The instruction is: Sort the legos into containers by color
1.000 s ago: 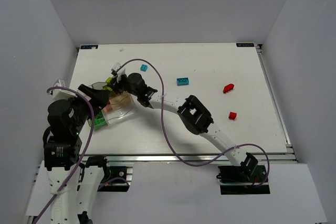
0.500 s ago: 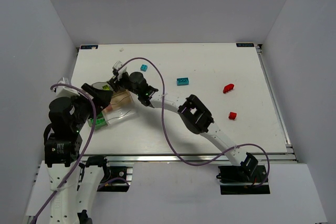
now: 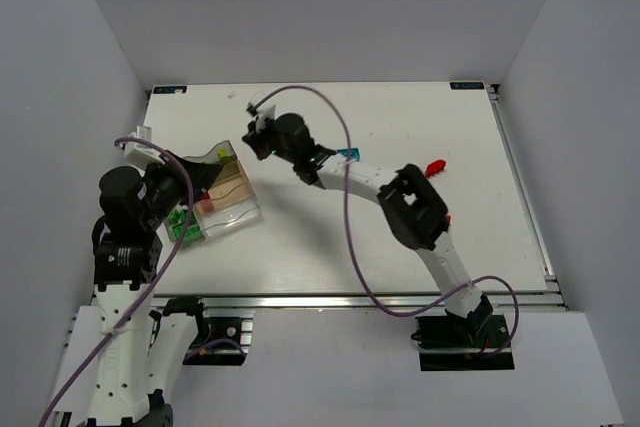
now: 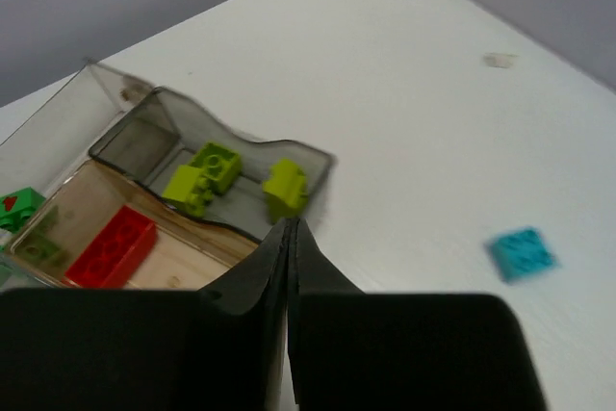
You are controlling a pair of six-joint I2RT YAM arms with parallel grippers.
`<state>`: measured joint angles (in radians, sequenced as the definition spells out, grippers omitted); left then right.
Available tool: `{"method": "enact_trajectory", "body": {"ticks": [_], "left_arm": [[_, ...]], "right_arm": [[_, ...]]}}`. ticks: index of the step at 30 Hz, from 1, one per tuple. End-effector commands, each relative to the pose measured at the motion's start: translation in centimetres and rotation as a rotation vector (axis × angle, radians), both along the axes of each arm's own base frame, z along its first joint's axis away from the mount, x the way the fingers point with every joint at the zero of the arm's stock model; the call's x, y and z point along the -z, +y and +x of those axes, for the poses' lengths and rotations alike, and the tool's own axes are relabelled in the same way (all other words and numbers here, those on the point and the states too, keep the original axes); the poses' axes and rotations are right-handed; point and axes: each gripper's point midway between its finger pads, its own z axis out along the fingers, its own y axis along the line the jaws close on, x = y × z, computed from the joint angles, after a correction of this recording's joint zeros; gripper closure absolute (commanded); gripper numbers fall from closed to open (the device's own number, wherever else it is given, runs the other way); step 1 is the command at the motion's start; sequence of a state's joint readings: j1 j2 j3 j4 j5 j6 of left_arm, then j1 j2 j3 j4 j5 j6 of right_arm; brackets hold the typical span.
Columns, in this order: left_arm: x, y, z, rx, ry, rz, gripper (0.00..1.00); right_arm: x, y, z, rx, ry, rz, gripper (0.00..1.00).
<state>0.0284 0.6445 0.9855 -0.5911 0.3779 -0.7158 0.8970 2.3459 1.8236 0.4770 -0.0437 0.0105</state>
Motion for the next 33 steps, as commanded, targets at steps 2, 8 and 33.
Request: {"method": "enact_trajectory", "body": {"ticks": [2,8,33], "left_arm": [[0.5,-2.6,2.3,0.171,-0.008,-0.043,0.98],[4.9,-5.3,6.1,0.295,0.126,-0.089,0.84],[14.4,-31.7,8.6,0.754,0.217,0.287,0.23]], "right_arm": [[-9.8,-10.4,4.0,0.132,0.127,0.066,1.00],[-5.8,-23.6,1.3,0.107,0.425,-0.164,1.00],[4.0,-53.2,-2.4,0.809,1.157,-0.153,0.31]]}}
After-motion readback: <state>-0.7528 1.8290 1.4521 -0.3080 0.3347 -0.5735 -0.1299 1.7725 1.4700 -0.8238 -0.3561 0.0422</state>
